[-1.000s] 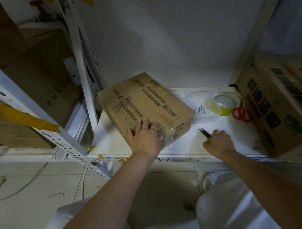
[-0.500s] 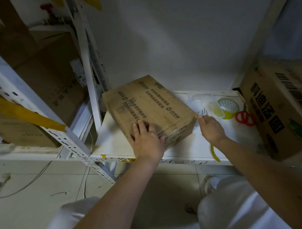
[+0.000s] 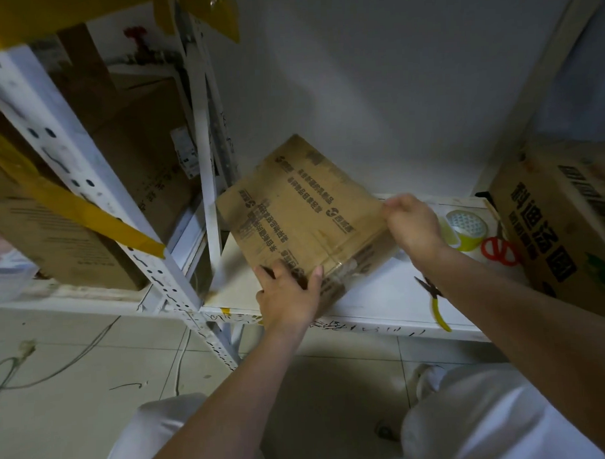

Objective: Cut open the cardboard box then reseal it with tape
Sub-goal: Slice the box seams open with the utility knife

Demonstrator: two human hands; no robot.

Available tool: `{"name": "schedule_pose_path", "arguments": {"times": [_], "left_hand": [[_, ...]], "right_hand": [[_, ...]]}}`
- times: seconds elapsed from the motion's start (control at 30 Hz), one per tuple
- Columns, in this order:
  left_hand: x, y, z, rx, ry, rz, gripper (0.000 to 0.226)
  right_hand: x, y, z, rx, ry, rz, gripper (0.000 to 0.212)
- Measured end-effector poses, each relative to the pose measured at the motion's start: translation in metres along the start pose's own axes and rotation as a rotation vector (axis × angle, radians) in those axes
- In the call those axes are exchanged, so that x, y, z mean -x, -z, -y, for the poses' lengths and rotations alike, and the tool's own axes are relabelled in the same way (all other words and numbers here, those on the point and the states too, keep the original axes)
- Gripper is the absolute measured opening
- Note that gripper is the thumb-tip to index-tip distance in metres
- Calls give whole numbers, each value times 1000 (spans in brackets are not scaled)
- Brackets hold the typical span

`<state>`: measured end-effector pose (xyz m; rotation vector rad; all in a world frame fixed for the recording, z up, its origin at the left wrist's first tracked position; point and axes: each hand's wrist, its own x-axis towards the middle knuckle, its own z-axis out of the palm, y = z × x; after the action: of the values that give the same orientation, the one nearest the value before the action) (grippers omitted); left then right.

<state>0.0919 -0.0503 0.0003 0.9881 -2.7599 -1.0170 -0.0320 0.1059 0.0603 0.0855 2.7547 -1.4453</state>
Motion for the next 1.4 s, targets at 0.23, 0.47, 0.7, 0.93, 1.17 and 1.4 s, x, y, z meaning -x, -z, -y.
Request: {"name": "schedule_pose_path", "arguments": {"times": [0.23,0.47,0.7,0.93,1.17,1.4], "left_hand": [[-10,0,10,590,67,157,70],[-8,40,7,949,273,318,68],[-16,100,-19,1098,228,242,44],[-2,100,-28,1005,339,326,51],[-3,91,-26,1270,301,342,35],[-11,41,-1,1501,425,350,57]], "right_hand": [[55,-8,47,306,601,-208,29],[91,-38,38,468,938,-174,33],[91,-45,46,254,1051,-66,35],[61,-23,33,-181,56,356,31],[58,12,55,-218,294,486,32],[59,16,62,307,534,642,46]]}}
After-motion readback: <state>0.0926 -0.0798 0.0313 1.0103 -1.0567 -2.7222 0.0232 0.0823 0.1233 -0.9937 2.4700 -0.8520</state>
